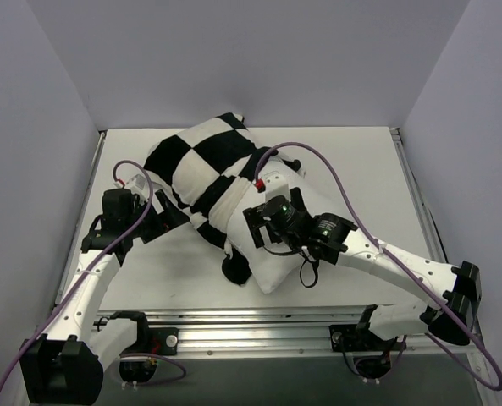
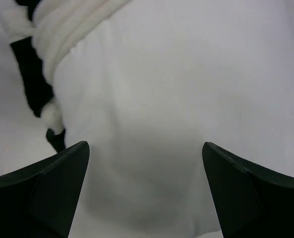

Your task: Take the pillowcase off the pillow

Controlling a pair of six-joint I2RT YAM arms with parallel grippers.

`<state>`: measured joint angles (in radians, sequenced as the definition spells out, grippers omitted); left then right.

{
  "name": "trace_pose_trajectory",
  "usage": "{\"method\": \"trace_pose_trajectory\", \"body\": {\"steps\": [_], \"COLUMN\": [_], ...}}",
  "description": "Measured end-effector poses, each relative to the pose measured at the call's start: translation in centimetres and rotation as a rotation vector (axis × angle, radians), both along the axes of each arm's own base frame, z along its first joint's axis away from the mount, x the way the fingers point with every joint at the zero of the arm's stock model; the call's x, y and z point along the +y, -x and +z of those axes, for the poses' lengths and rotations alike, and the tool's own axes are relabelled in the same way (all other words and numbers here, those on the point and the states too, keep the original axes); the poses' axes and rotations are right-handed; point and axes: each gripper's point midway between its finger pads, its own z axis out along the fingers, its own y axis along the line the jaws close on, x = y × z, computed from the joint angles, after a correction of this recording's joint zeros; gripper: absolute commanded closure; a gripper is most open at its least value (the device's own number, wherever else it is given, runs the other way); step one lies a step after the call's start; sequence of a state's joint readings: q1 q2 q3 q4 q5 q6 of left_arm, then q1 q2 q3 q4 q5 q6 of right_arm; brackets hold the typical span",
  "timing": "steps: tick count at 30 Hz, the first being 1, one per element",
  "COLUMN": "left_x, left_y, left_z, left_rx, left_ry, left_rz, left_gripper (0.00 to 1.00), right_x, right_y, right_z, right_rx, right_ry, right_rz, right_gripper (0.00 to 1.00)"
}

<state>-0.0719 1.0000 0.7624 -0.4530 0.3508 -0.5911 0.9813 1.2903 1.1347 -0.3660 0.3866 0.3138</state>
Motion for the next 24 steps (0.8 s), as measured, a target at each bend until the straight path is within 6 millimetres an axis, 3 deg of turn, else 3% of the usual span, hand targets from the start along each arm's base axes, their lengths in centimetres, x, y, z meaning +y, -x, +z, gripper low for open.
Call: {"method": "trace_pose_trajectory", "body": {"steps": [4, 8, 16, 22, 24], "left_x": [-0.2, -0.3, -0.5, -0.9, -1.3], "left_y": [0.3, 0.6, 0.5, 0.3, 0.4], "left_z": [-0.1, -0.5, -0.3, -0.7, -1.5], "left_rx": [0.0, 0.008, -0.002, -0.009, 0.001], "left_ry": [0.013, 0.023, 0.042, 0.069, 0.085], "left_rz": [-0.007, -0.009, -0.003, 0.002, 0.001], "left_gripper": [0.04, 0.04, 0.04, 0.07, 0.08], "right_x": [3.6, 4.4, 4.7, 4.3, 4.4], "right_y": [2.5, 2.2, 1.9, 1.6, 1.2], "right_z": [3.0, 3.4, -3.5, -6.4, -7.3], "right_rx": [-0.06, -0.094, -0.022, -0.016, -0.02], "right_ry": [-0.012, 0.037, 0.275, 0.363, 0.393], "right_rz": [0.124, 0.124, 0.147, 0.16, 0.154], "right_gripper": [0.04, 0.01, 0.0, 0.0, 0.07]}}
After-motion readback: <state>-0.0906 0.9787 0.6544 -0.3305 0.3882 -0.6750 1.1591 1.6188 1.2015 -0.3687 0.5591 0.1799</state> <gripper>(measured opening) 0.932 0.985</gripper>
